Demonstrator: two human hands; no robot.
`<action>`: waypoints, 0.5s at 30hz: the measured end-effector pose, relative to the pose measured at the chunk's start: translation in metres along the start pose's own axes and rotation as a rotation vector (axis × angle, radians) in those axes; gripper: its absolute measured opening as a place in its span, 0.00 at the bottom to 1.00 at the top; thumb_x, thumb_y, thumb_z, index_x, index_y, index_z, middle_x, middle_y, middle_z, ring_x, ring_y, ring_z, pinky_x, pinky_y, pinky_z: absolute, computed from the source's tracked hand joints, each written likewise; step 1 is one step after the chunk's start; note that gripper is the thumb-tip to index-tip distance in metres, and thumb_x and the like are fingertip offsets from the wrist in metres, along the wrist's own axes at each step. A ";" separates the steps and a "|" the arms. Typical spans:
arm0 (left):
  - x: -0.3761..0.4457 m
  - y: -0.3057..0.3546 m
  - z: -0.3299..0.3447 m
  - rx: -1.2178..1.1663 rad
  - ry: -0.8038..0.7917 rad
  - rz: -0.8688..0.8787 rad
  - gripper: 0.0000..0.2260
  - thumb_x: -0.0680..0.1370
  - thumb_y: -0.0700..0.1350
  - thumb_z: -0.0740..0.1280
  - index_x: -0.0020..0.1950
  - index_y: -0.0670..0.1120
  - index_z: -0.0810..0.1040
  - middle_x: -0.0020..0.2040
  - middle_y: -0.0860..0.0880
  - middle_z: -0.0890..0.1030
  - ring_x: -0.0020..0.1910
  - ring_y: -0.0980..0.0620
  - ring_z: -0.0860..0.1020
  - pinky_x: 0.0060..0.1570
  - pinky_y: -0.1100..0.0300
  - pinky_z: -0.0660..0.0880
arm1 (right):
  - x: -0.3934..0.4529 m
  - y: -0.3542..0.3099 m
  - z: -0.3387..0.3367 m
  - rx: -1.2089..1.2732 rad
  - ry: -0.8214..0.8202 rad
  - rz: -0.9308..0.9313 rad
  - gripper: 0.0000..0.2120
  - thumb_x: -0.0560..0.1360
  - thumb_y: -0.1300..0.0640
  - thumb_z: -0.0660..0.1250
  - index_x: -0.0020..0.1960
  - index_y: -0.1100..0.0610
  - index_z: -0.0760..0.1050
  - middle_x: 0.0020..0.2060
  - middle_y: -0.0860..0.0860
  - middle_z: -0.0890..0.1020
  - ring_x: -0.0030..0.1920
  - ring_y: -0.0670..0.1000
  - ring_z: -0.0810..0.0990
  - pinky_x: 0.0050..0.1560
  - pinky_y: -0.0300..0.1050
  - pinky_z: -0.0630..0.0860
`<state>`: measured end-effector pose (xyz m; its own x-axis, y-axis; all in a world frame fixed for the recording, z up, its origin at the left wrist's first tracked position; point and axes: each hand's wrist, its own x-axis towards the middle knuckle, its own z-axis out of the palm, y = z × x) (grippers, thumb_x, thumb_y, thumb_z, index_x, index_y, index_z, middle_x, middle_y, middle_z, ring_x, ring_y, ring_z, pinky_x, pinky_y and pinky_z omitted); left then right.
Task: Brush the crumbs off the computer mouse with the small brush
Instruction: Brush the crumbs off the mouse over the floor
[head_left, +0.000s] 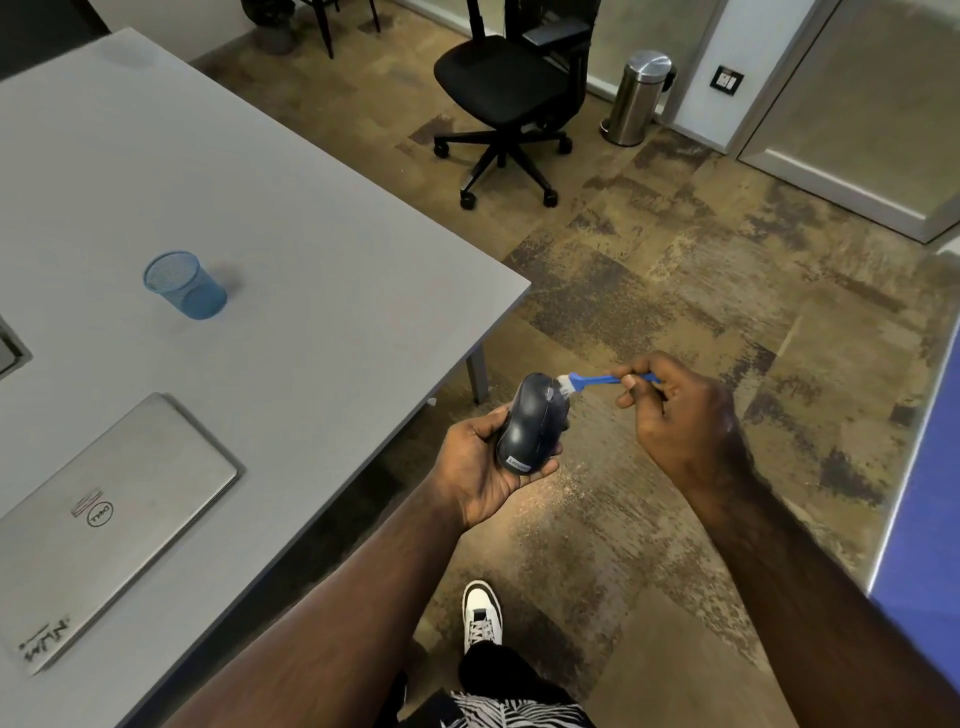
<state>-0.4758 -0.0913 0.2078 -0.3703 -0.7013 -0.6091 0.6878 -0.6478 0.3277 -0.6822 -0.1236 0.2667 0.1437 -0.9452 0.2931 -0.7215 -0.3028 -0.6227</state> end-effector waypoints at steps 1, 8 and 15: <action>0.000 -0.001 0.001 0.002 -0.008 -0.011 0.21 0.80 0.47 0.53 0.69 0.40 0.72 0.64 0.33 0.75 0.50 0.40 0.80 0.47 0.49 0.79 | 0.000 -0.001 0.001 -0.002 0.006 0.011 0.09 0.77 0.64 0.68 0.52 0.52 0.81 0.34 0.47 0.84 0.32 0.41 0.80 0.28 0.23 0.69; 0.001 0.001 -0.006 0.012 0.034 -0.017 0.22 0.80 0.47 0.53 0.69 0.37 0.71 0.63 0.34 0.76 0.48 0.40 0.80 0.44 0.51 0.80 | -0.005 -0.006 0.005 0.034 -0.028 -0.055 0.08 0.75 0.66 0.68 0.49 0.55 0.81 0.34 0.34 0.79 0.35 0.27 0.77 0.32 0.20 0.68; 0.002 0.001 -0.006 0.015 0.045 -0.005 0.20 0.80 0.46 0.52 0.64 0.39 0.75 0.58 0.34 0.80 0.47 0.39 0.80 0.43 0.50 0.80 | -0.005 -0.012 0.005 -0.022 -0.076 -0.092 0.09 0.75 0.64 0.68 0.50 0.51 0.81 0.33 0.45 0.84 0.31 0.37 0.77 0.29 0.22 0.66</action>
<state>-0.4723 -0.0916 0.2030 -0.3447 -0.6841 -0.6428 0.6765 -0.6557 0.3351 -0.6711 -0.1158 0.2686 0.2604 -0.9204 0.2916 -0.7175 -0.3866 -0.5794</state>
